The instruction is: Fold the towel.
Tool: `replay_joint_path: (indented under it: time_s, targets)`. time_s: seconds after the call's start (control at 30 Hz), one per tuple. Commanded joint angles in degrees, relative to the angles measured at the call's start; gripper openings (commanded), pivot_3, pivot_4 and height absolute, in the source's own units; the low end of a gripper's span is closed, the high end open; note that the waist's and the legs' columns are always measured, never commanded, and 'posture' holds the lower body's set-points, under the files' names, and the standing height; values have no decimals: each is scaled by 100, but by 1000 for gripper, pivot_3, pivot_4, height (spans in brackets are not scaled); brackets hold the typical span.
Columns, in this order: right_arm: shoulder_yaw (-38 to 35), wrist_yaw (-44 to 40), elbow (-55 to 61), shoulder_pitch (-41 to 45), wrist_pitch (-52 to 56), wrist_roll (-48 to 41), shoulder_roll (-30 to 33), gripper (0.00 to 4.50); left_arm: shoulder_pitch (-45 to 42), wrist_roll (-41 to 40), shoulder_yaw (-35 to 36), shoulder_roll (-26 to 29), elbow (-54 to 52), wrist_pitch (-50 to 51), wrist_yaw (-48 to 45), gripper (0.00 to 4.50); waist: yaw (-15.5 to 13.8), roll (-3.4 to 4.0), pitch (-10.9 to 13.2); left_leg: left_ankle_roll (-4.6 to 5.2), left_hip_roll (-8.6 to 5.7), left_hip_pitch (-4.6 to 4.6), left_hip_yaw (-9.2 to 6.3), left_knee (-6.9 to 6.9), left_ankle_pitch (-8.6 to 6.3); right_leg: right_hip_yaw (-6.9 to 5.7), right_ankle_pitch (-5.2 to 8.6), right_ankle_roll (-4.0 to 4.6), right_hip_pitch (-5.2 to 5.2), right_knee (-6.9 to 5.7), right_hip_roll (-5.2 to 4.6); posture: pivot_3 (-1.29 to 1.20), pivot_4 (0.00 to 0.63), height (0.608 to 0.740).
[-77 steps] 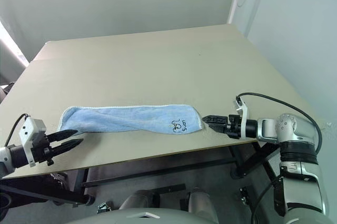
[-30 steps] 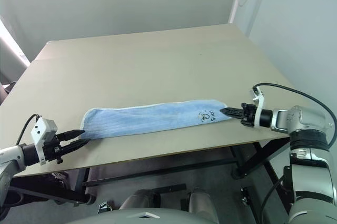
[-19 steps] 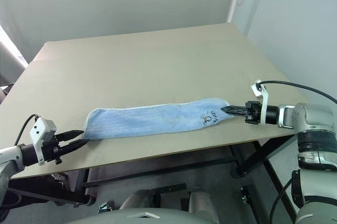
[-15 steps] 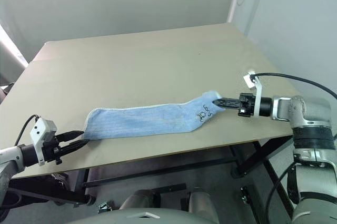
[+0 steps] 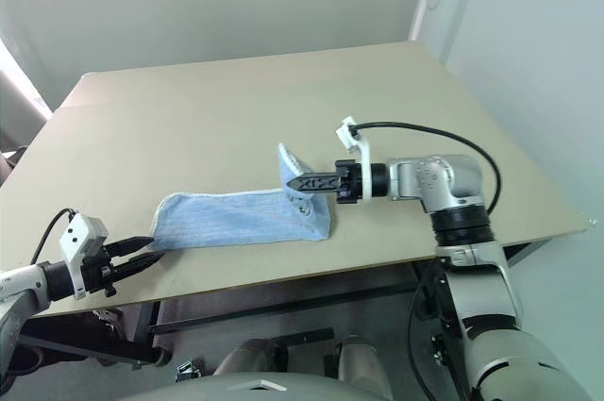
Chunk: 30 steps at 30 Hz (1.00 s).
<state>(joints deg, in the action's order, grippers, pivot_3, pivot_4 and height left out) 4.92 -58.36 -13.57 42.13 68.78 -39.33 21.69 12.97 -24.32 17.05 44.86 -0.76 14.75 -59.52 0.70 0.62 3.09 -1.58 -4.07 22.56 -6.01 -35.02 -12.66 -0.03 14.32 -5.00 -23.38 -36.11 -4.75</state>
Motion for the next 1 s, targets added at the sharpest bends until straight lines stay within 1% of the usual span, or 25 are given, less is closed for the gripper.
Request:
replay_joint_path:
  time_s: [0.03,0.17,0.3,0.33,0.4,0.53,0.57,0.6,0.67,0.73,0.77,0.87,1.0]
  targets:
    - [326,178,-162,43,-414,340,-261,42,70,-58,241,59,-210,-7,49,2180,8,-1,-1,0,0,-1,0,0,0,0,0,0,0,-1,1,0,0,740]
    - [462,214,-349,27,-510,451,-533,42,216,-66,339,48,-275,-13,90,2180,12,-1,-1,0,0,-4,0,0,0,-2,0,0,0,-3,4,0,0,740]
    - [644,124,-330,2,-623,569,-619,42,293,-54,358,34,-362,-1,142,2180,9,-1,0,-1,1,-6,0,-1,0,-3,0,1,1,-5,6,0,0,740]
    - [701,94,-285,-17,-687,605,-620,527,294,-52,356,33,-375,7,154,2180,10,-1,-1,0,1,-7,0,-1,0,-4,0,0,2,-5,6,0,0,740]
    - [756,67,-232,-35,-728,624,-628,1016,301,-70,373,23,-392,23,174,2180,11,-2,-1,-1,1,-7,0,-2,0,-4,0,0,3,-5,6,0,0,740]
    - [768,-162,49,-95,-773,518,-544,2437,341,-74,388,28,-394,17,177,2180,13,-1,-1,0,1,-8,0,-1,0,-4,0,0,2,-5,8,0,0,740]
    - [707,-293,183,-132,-820,432,-497,2794,339,-76,387,32,-393,21,178,2180,11,-1,-1,0,1,-8,0,-1,0,-4,0,0,2,-5,8,0,0,740]
    - [604,-408,290,-152,-834,328,-454,3242,332,-78,387,36,-389,25,180,2180,11,-1,-1,0,1,-8,0,-1,0,-4,0,0,2,-4,8,0,0,740]
    - [241,-359,193,-63,-922,207,-448,3937,316,-76,390,44,-374,23,186,2180,11,-2,-1,0,1,-7,0,-1,0,-4,0,-1,3,-4,7,0,0,740]
    - [135,-332,46,-44,-1201,309,-432,3937,303,-76,393,50,-362,21,189,2180,10,-3,-2,-1,1,-10,0,-3,0,-5,0,-1,5,-4,8,0,0,740]
    - [92,-234,-37,-114,-1525,439,-508,3937,293,-75,390,51,-354,19,192,2180,9,-3,-2,-1,1,-10,0,-3,0,-5,0,-1,6,-4,7,0,0,740]
    - [-65,235,-393,-359,-2949,931,-914,3937,233,-69,357,53,-320,28,202,2180,16,-6,-4,-2,2,-13,0,-1,-1,-5,0,-1,7,-4,9,0,0,740]
    - [420,215,-1319,-492,-4206,1743,-1196,3937,176,-65,313,36,-326,63,226,2180,44,-6,-4,-1,2,-15,1,5,0,-4,-1,0,5,-6,18,0,0,740]
